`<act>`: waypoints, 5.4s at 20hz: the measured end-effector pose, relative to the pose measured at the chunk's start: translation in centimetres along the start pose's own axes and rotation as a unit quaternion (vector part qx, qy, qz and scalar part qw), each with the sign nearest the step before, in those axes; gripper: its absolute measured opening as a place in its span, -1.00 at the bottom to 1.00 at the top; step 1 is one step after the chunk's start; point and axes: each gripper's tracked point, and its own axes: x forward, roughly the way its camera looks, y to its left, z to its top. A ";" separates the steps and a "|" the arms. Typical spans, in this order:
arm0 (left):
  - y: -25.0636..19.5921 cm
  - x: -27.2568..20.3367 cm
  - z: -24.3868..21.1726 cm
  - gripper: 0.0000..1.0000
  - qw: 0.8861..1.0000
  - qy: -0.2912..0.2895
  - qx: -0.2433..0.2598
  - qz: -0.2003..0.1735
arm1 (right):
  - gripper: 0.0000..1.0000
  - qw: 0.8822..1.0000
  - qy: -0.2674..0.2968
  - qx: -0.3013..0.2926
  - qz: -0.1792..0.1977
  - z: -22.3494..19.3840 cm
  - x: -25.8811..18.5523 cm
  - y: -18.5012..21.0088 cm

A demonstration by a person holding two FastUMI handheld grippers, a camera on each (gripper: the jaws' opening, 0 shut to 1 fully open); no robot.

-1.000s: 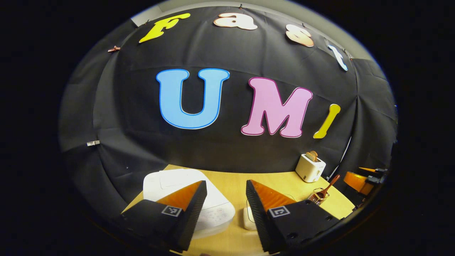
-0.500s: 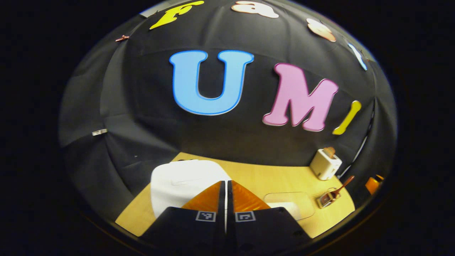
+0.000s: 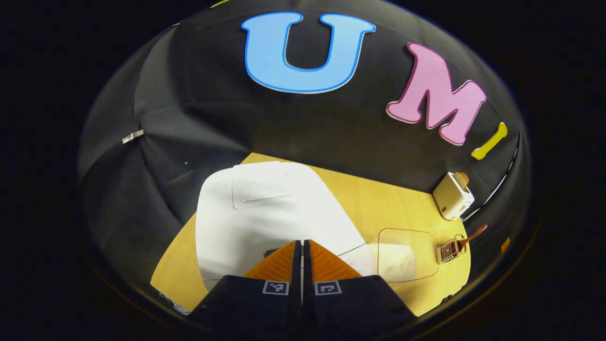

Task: Close the left gripper, press the button to open the rice cooker; take a wooden spoon from the chopstick holder with the right hand, scoop a spoonful of rice and pour it into the rice cooker, then put the wooden spoon back into the chopstick holder.

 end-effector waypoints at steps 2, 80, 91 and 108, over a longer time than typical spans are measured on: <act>0.1 0.8 -0.2 -0.89 1.000 0.006 -0.004 0.003 | 0.96 1.000 0.003 0.000 -0.001 -0.1 0.1 0.0; -17.9 -14.0 -1.8 0.89 0.988 -0.123 0.084 -0.030 | 0.90 0.971 0.158 0.177 -0.004 -11.6 27.0 -14.6; -17.8 -14.4 -2.7 0.89 0.989 -0.118 0.086 -0.026 | -0.74 0.964 0.198 0.174 0.038 -12.5 26.7 -12.2; -12.3 -13.0 -1.6 0.89 0.989 -0.134 0.025 -0.064 | -0.55 0.993 0.082 0.069 0.052 1.9 20.2 -5.4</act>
